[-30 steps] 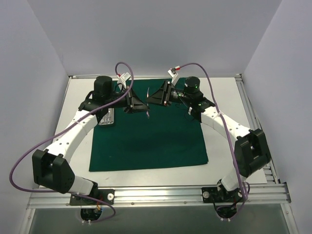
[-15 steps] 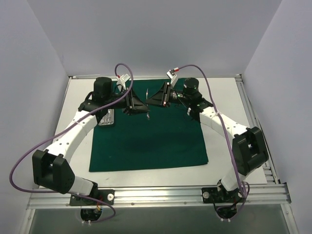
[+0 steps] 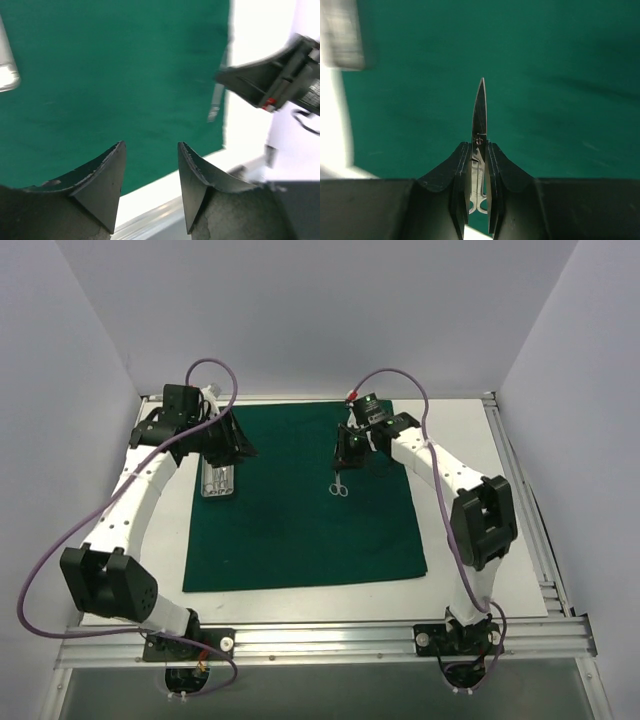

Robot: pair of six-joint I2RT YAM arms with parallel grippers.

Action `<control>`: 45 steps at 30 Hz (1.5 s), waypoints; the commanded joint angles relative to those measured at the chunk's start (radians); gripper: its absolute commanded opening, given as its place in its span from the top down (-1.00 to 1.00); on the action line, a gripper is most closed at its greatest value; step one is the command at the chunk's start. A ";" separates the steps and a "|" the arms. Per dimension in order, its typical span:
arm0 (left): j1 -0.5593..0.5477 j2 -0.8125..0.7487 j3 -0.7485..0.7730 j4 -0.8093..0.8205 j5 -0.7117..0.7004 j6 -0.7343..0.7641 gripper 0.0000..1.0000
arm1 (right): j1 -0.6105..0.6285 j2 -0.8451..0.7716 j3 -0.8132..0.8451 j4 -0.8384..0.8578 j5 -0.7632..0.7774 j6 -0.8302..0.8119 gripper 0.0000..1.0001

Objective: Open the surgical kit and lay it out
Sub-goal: Place the medical item in the surgical kit.

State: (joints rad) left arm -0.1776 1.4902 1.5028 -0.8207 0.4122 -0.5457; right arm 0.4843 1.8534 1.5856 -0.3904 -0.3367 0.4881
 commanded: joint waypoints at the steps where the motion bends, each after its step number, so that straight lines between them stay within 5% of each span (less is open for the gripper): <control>1: 0.020 0.076 0.040 -0.175 -0.207 0.105 -0.08 | -0.012 0.047 0.036 -0.303 0.284 -0.131 1.00; 21: 0.064 0.238 0.108 -0.170 -0.236 0.260 -0.05 | -0.096 0.285 0.083 -0.311 0.513 -0.198 1.00; 32: 0.075 0.292 0.115 -0.153 -0.210 0.268 -0.04 | -0.113 0.273 0.010 -0.289 0.518 -0.220 0.99; 45: 0.089 0.418 0.237 -0.212 -0.253 0.277 -0.06 | -0.115 0.280 -0.010 -0.274 0.512 -0.233 0.32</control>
State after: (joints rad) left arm -0.1013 1.8877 1.6772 -1.0035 0.1753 -0.2832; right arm 0.3782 2.1365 1.5986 -0.6212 0.1719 0.2516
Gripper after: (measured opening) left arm 0.528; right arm 0.333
